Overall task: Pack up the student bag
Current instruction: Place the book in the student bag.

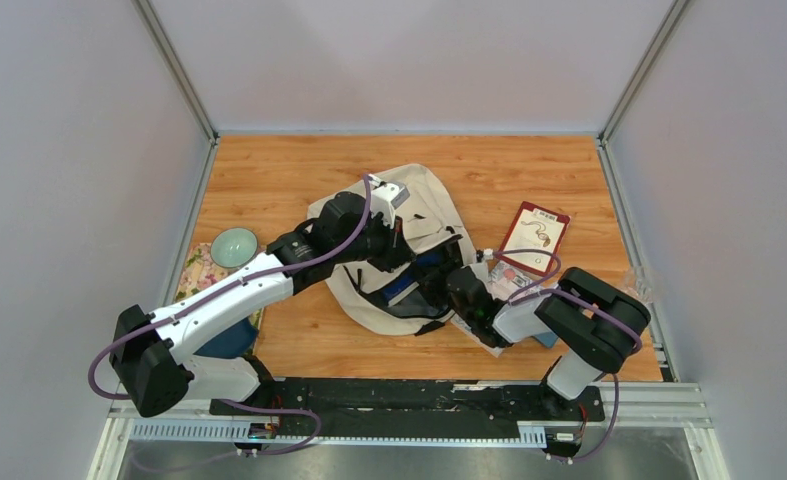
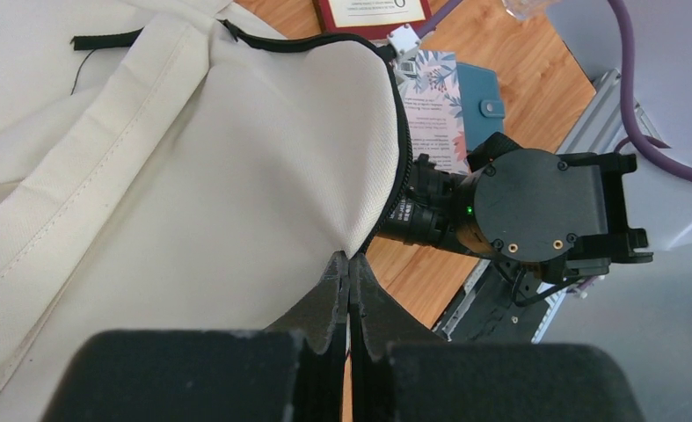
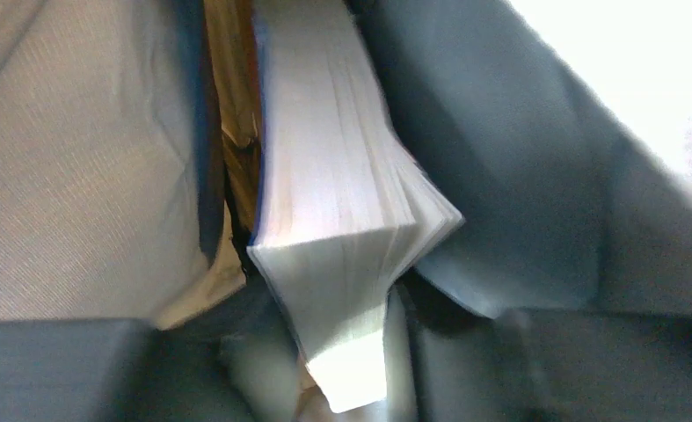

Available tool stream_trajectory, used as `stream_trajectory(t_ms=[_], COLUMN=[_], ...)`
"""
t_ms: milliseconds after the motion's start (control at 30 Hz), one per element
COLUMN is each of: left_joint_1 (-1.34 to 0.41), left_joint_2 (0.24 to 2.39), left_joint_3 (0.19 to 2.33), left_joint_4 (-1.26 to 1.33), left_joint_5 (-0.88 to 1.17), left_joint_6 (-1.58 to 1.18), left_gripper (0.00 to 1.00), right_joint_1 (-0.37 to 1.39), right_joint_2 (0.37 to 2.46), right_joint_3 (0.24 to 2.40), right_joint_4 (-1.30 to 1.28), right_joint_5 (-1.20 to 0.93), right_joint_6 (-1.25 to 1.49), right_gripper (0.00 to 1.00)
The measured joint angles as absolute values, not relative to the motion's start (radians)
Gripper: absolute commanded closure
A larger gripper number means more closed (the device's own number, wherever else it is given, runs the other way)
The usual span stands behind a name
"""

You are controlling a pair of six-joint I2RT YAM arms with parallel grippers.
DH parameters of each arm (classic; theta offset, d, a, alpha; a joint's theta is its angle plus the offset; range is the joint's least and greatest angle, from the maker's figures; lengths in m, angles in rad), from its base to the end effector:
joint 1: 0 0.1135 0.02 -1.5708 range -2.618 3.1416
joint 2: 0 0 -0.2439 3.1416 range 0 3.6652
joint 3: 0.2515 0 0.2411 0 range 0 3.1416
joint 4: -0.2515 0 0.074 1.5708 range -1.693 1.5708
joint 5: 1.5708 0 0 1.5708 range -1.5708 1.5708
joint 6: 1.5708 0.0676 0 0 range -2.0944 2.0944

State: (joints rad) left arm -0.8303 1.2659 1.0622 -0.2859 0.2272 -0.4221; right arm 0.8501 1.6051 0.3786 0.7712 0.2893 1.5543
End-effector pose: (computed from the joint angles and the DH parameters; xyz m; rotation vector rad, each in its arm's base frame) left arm 0.1986 -0.2399 0.2919 0.5931 2.1227 -0.9768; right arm 0.2048 0.2039 0.0967 0.9574 2.0193 1.1783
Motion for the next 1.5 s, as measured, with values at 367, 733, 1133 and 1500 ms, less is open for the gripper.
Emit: stream_trajectory(t_ms=[367,733,1133,1500], left_joint_1=[-0.830,-0.830,-0.830,-0.829], left_joint_2=[1.266,1.266,1.265,1.219], left_joint_3=[1.061,1.058,1.030,0.999], left_joint_4=[-0.278,-0.256,-0.241,-0.243], left_joint_5=[0.228,0.274,0.287,0.244], left_joint_6=[-0.426,-0.493,-0.511,-0.497], left_gripper=[1.00,1.00,1.00,1.00], right_joint_1=[0.858,0.861,0.868,0.868], right_joint_2=[1.665,1.868,1.834,1.698], right_joint_3=[0.329,0.480,0.587,0.562], right_joint_4=[0.989,1.126,0.869,0.654], right_joint_5=[0.323,0.473,0.493,0.359], right_joint_6=[1.530,1.496,1.502,1.443], right_gripper=[1.00,1.00,0.50,0.23])
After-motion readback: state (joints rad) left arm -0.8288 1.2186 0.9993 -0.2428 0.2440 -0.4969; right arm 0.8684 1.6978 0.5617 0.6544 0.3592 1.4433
